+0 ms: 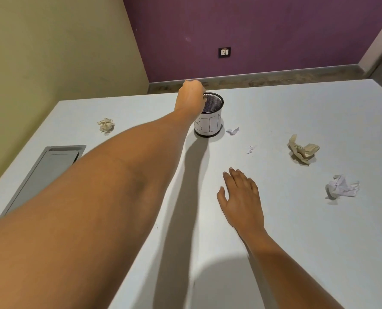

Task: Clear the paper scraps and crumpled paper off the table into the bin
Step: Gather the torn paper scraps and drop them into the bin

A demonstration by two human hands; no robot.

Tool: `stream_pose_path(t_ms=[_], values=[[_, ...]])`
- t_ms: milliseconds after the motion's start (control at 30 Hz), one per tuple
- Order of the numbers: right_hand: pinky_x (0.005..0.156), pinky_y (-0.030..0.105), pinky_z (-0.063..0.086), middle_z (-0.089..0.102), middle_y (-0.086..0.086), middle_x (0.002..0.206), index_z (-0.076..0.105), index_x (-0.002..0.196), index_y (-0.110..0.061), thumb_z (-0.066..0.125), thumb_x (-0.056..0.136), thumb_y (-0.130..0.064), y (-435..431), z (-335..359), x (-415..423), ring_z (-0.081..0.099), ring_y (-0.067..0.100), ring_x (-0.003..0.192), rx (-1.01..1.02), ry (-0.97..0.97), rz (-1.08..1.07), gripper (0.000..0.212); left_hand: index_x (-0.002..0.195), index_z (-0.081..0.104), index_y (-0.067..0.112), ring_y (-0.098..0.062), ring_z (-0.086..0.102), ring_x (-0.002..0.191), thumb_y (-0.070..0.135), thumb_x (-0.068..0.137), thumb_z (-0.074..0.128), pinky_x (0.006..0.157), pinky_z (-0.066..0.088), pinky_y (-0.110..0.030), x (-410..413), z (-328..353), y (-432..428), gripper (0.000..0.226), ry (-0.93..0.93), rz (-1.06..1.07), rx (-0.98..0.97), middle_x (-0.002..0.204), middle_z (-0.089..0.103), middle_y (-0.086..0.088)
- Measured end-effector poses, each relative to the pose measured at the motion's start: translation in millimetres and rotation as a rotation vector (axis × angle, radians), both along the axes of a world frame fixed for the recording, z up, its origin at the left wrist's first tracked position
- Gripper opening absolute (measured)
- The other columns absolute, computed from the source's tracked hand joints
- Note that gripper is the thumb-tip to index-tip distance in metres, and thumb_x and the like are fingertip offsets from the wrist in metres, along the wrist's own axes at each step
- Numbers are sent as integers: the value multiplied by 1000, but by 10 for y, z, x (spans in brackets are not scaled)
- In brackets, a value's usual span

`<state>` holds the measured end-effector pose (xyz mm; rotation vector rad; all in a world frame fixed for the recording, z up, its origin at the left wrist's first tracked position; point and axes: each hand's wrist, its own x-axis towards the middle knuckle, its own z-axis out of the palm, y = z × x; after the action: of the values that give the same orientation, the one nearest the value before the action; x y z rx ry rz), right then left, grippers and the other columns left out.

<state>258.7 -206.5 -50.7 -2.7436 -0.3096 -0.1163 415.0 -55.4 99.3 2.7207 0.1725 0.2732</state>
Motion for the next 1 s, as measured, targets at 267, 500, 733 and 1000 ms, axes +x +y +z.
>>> stream_pose_path(t_ms=[267,500,733,1000], values=[[114,40,25,44,6,145,46,133,-13,42,93,-27,-11,-6,-10,36,20,137,-16,-10,4,43,103,70,3,-17,66,78,8,83,64,76,48,-14,-605,-250,187,21,7,-139,-262,103,73,-14],[114,41,26,45,7,143,47,131,-12,44,92,-26,-10,-5,0,37,21,136,-10,-19,3,42,89,74,12,-9,61,67,20,80,70,58,38,2,-1649,-621,515,13,172,-53,-324,88,74,-2],[113,42,27,46,8,142,48,130,-11,45,91,-24,-4,-12,4,38,22,135,6,-23,4,41,101,69,17,-13,56,81,29,70,78,74,41,-24,-2359,-829,801,35,331,36,-181,92,65,-1],[112,43,29,48,10,141,49,129,-9,46,91,-23,-6,-3,-2,40,24,133,7,-34,12,40,108,65,21,-9,46,77,29,69,78,66,31,-19,-2601,-995,863,42,384,2,-79,72,42,20]])
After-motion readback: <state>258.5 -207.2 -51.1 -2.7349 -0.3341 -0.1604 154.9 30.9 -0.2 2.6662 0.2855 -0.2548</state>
